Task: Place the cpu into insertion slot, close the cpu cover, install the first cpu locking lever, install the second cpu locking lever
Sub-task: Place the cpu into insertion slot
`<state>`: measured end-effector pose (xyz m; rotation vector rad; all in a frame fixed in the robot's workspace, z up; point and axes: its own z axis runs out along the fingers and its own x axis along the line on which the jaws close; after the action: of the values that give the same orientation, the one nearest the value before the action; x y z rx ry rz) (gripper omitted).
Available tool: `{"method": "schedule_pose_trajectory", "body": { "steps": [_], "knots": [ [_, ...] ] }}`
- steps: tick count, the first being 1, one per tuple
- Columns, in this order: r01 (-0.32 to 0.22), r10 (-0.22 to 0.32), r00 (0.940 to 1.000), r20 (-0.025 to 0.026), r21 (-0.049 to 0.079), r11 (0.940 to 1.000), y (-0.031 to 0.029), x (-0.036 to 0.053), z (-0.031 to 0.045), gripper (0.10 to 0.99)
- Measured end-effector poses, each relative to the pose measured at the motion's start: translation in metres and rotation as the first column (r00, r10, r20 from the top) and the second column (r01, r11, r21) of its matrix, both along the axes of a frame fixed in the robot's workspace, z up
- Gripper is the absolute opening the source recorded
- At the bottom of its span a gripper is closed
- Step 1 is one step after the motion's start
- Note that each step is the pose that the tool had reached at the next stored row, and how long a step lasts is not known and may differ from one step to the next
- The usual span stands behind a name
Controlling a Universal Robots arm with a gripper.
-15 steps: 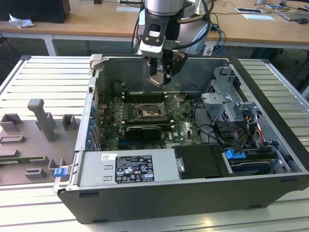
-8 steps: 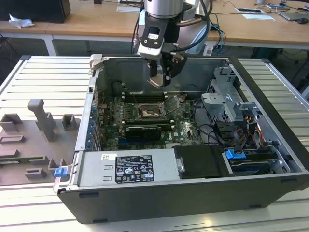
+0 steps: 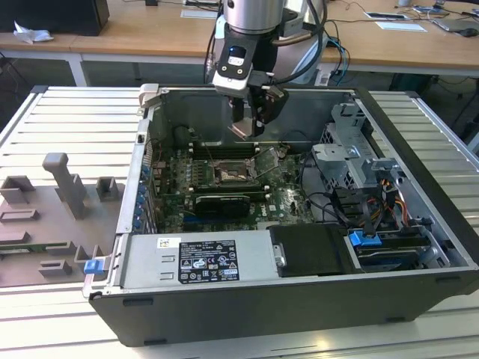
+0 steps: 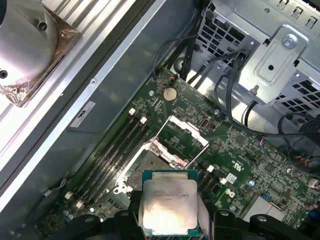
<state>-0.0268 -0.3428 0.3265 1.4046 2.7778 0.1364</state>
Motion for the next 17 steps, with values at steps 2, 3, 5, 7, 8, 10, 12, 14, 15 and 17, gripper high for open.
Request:
{"method": "schedule_pose_trajectory", "body": {
  "steps": [2, 3, 5, 7, 8, 10, 12, 14, 15, 17],
  "knots": [
    [0.005, -0.005, 1.0000, 0.0001, 0.000, 1.0000, 0.0000, 0.0000, -0.0013, 0.525],
    [0.012, -0.012, 0.9999, 0.0000, 0.000, 0.9999, 0.0002, -0.0003, -0.0027, 0.525],
    [0.025, -0.025, 0.9997, 0.0000, 0.000, 0.9997, 0.0004, -0.0003, -0.0051, 0.525],
    [0.046, -0.046, 0.9989, 0.0000, 0.000, 0.9989, 0.0004, -0.0003, -0.0075, 0.525],
    [0.060, -0.060, 0.9982, 0.0000, 0.000, 0.9982, 0.0004, -0.0003, -0.0088, 0.525],
    [0.107, -0.107, 0.9942, 0.0000, 0.000, 0.9942, 0.0004, -0.0003, -0.0128, 0.525],
    [0.163, -0.163, 0.9867, -0.0003, 0.000, 0.9867, 0.0004, -0.0003, -0.0174, 0.525],
    [0.195, -0.195, 0.9808, -0.0038, 0.000, 0.9808, 0.0004, -0.0003, -0.0208, 0.525],
    [0.207, -0.207, 0.9783, -0.0058, -0.001, 0.9784, 0.0004, -0.0003, -0.0222, 0.525],
    [0.233, -0.233, 0.9725, -0.0063, -0.005, 0.9726, 0.0004, -0.0003, -0.0243, 0.525]
  ]
}}
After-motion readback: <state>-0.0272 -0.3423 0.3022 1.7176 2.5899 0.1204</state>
